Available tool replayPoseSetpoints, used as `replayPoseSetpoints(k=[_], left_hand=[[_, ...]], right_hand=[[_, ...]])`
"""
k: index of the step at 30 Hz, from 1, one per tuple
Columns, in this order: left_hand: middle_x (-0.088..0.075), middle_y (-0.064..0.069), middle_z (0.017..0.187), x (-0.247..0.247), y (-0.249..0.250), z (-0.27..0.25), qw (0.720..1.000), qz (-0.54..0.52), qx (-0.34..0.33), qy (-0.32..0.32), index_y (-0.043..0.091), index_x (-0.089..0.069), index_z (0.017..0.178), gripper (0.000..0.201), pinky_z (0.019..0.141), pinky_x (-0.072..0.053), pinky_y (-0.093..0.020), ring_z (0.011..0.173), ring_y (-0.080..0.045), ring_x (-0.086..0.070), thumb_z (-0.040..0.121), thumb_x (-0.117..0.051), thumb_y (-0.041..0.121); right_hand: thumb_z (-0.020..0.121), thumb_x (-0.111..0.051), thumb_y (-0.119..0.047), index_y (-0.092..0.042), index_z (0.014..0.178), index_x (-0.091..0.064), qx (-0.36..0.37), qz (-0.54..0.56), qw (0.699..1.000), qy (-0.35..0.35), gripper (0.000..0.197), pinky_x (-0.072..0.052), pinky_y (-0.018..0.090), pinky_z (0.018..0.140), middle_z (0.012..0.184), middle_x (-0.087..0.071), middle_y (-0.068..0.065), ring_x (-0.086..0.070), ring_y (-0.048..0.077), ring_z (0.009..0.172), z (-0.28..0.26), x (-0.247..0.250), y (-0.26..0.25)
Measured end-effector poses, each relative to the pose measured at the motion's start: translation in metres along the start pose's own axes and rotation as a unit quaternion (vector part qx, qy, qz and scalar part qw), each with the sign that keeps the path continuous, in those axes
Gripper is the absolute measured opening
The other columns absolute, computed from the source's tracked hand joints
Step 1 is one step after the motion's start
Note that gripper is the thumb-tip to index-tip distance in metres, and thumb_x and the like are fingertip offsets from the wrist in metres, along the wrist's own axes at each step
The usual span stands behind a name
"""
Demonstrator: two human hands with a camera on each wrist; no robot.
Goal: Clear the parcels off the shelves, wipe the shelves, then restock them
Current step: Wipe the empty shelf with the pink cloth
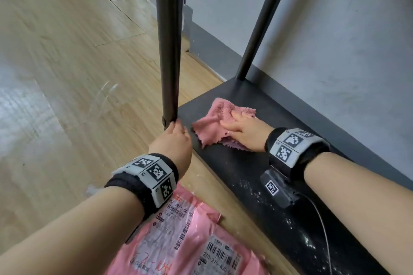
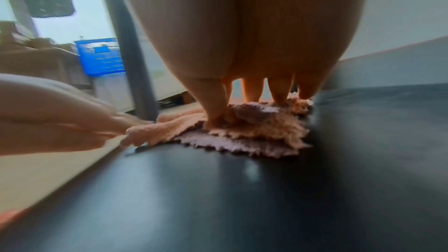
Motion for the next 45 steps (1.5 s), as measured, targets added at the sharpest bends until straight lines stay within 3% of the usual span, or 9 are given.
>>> replayPoseSetpoints(k=[4, 9, 12, 17, 22, 26, 31, 39, 45], left_hand=[[0.002, -0.021, 0.155, -0.004, 0.000, 0.003, 0.998, 0.061, -0.008, -0.006, -0.004, 0.000, 0.147, 0.059, 0.118, -0.010, -0.031, 0.146, -0.028, -0.001, 0.094, -0.025, 0.003], [0.014, -0.013, 0.156, -0.013, -0.009, 0.002, 1.000, 0.016, -0.014, -0.001, 0.003, 0.009, 0.148, 0.071, 0.119, -0.011, -0.029, 0.146, -0.021, 0.007, 0.088, -0.027, -0.005], [0.016, -0.012, 0.156, -0.011, -0.007, -0.001, 1.000, 0.004, -0.019, -0.002, 0.004, 0.010, 0.148, 0.072, 0.118, -0.008, -0.027, 0.146, -0.022, 0.009, 0.088, -0.027, -0.007], [0.016, -0.013, 0.156, -0.008, -0.009, -0.004, 0.999, -0.009, -0.034, -0.006, 0.003, 0.009, 0.148, 0.072, 0.117, -0.004, -0.027, 0.146, -0.023, 0.010, 0.087, -0.027, -0.007], [-0.001, -0.007, 0.158, -0.011, -0.019, -0.012, 0.993, -0.120, 0.013, 0.002, 0.006, -0.017, 0.148, 0.061, 0.104, -0.037, -0.030, 0.138, -0.021, -0.032, 0.090, -0.033, -0.006], [-0.016, -0.003, 0.155, -0.020, -0.024, -0.032, 0.986, -0.159, 0.039, -0.029, 0.021, -0.054, 0.116, 0.044, 0.102, -0.043, -0.037, 0.123, -0.020, -0.050, 0.085, -0.036, -0.005], [-0.008, -0.007, 0.157, -0.011, 0.002, -0.045, 0.990, -0.143, 0.004, -0.008, 0.003, -0.020, 0.147, 0.064, 0.107, -0.034, -0.034, 0.137, -0.024, -0.033, 0.086, -0.031, -0.010], [-0.013, -0.009, 0.157, -0.010, 0.048, -0.062, 0.989, -0.101, -0.104, 0.005, 0.005, -0.014, 0.149, 0.064, 0.118, -0.018, -0.034, 0.145, -0.019, -0.011, 0.088, -0.032, -0.008], [-0.012, -0.012, 0.156, -0.008, 0.065, -0.069, 0.993, -0.068, -0.099, 0.014, 0.002, -0.010, 0.148, 0.064, 0.117, -0.013, -0.030, 0.145, -0.023, -0.010, 0.088, -0.031, -0.005]], right_hand=[[0.100, -0.032, -0.023, -0.015, 0.139, -0.039, -0.112, -0.073, 0.990, 0.046, 0.040, -0.026, 0.046, 0.111, 0.146, -0.036, 0.014, -0.035, 0.034, 0.132, 0.027, 0.025, 0.061], [0.098, -0.027, -0.041, -0.019, 0.149, -0.019, -0.176, -0.071, 0.980, 0.057, 0.056, -0.019, 0.045, 0.116, 0.154, -0.017, 0.022, -0.021, 0.038, 0.140, 0.062, 0.039, 0.066], [0.097, -0.026, -0.048, -0.031, 0.149, -0.010, -0.152, -0.074, 0.984, 0.058, 0.058, -0.008, 0.049, 0.117, 0.158, -0.002, 0.015, -0.006, 0.037, 0.144, 0.073, 0.040, 0.035], [0.101, -0.029, -0.032, -0.017, 0.149, -0.021, -0.006, -0.035, 0.999, 0.035, 0.051, -0.014, 0.043, 0.115, 0.157, -0.008, 0.016, -0.012, 0.036, 0.143, 0.067, 0.030, -0.048], [0.102, -0.030, -0.021, -0.022, 0.148, -0.026, 0.073, -0.030, 0.996, 0.030, 0.046, -0.018, 0.034, 0.113, 0.153, -0.024, 0.012, -0.022, 0.028, 0.141, 0.005, 0.002, -0.074], [0.101, -0.032, -0.017, -0.020, 0.150, -0.017, 0.116, -0.052, 0.991, 0.036, 0.051, 0.006, 0.026, 0.113, 0.158, -0.008, 0.006, -0.005, 0.019, 0.146, -0.055, -0.025, -0.076], [0.103, -0.027, -0.025, -0.028, 0.150, -0.016, 0.035, 0.044, 0.998, 0.002, 0.048, 0.007, 0.025, 0.115, 0.159, 0.002, -0.001, 0.006, 0.017, 0.146, -0.119, -0.057, -0.041], [0.103, -0.024, -0.029, -0.023, 0.149, -0.019, -0.115, 0.045, 0.992, 0.034, 0.047, -0.005, 0.038, 0.117, 0.158, -0.005, 0.010, -0.007, 0.031, 0.144, -0.131, -0.057, -0.001], [0.099, -0.027, -0.045, -0.046, 0.146, -0.009, -0.073, 0.047, 0.996, -0.022, 0.050, -0.005, 0.048, 0.117, 0.159, 0.002, 0.007, 0.004, 0.041, 0.143, -0.129, -0.069, -0.011]])
Point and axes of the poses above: each hand's wrist, its own z-axis towards the middle knuckle, its own x-axis out of the back of the hand, y = z × x, the point moved 4 cm from there along z, towards the middle knuckle
